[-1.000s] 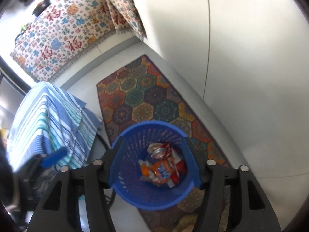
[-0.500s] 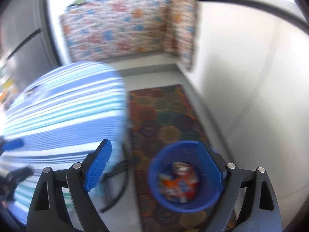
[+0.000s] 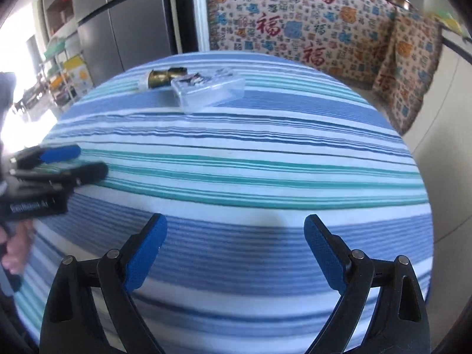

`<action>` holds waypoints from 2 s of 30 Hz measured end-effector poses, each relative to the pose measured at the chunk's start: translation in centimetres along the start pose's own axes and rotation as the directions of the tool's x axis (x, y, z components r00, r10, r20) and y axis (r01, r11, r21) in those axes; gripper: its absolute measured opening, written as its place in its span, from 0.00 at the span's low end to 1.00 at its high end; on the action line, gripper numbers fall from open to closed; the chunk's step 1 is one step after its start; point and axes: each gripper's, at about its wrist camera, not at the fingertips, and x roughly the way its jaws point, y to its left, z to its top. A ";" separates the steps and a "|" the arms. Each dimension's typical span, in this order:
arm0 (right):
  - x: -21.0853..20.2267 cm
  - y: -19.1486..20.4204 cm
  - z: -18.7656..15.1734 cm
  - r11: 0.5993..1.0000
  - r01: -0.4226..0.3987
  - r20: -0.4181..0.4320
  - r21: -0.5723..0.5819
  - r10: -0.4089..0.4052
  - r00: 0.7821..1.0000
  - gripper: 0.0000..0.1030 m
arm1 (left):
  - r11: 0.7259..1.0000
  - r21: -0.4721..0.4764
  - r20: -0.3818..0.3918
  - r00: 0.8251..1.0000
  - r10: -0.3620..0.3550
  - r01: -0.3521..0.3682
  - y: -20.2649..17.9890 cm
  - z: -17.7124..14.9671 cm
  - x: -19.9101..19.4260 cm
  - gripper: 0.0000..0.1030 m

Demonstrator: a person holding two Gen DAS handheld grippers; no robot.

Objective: Collect trash

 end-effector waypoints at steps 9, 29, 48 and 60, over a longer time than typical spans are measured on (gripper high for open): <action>0.9 0.5 0.1 0.999 0.014 -0.041 0.032 -0.013 0.999 0.99 | 0.994 0.105 -0.011 1.000 0.007 -0.005 2.9 5.9 4.6 0.93; 0.8 0.7 0.3 0.999 0.020 -0.045 0.032 -0.019 0.999 0.99 | 0.944 0.304 0.003 0.990 -0.138 0.131 1.8 12.6 9.6 0.48; 3.4 1.0 5.6 0.976 -0.058 -0.053 0.208 0.071 0.996 0.99 | 0.990 -0.073 0.047 0.991 0.122 -0.118 4.8 -0.4 -1.1 0.43; 11.0 4.2 14.3 0.916 0.102 -0.162 0.388 -0.041 0.986 0.93 | 0.989 -0.089 0.040 0.992 0.120 -0.116 4.9 -0.3 -0.8 0.44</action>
